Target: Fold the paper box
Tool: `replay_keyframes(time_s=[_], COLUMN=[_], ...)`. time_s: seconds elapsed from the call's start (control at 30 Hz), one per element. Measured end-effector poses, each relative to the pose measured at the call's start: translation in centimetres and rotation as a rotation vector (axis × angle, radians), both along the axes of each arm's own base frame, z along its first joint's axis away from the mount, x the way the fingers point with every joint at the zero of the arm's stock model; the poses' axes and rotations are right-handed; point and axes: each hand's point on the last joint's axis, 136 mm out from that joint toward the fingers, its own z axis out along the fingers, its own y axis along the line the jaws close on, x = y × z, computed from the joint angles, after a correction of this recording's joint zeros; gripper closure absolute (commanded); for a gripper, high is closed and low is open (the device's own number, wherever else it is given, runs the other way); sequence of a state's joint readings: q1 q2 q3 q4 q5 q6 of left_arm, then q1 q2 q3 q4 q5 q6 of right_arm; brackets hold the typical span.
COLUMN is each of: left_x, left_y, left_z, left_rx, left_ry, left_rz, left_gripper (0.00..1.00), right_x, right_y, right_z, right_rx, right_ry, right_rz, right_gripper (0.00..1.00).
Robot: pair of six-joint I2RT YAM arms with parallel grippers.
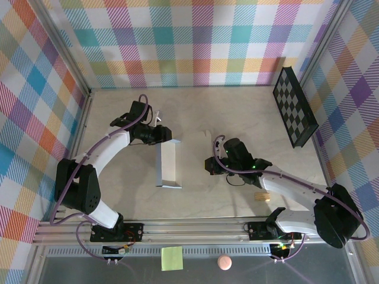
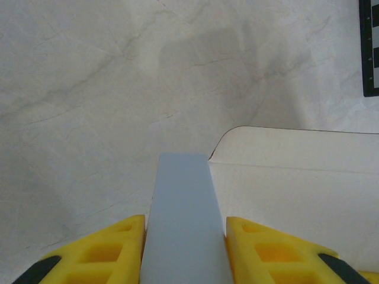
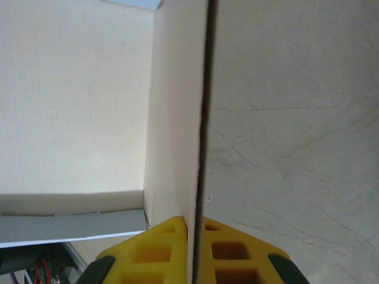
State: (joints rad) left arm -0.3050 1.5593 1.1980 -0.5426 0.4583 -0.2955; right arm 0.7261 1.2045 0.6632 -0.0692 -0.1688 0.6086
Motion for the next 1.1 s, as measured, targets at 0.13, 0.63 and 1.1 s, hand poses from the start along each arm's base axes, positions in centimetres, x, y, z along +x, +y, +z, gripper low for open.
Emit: replay_keyframes(time_s=[0.13, 0.63, 1.1], left_x=[-0.1, -0.9, -0.6], left_y=[0.2, -0.4, -1.3], left_z=[-0.2, -0.5, -0.4], left_rx=[0.016, 0.078, 0.097], left_ry=[-0.004, 0.004, -0.011], left_rz=[-0.008, -0.082, -0.094], left_gripper=[0.82, 0.82, 0.53], right_x=[0.0, -0.6, -0.2], right_y=[0.0, -1.4, -1.9], right_z=[0.5, 1.4, 2.5], right_rx=[-0.01, -0.102, -0.177], right_ry=[0.009, 0.005, -0.041], right_rz=[-0.002, -0.002, 0.028], right_gripper=[1.0, 1.0, 1.0])
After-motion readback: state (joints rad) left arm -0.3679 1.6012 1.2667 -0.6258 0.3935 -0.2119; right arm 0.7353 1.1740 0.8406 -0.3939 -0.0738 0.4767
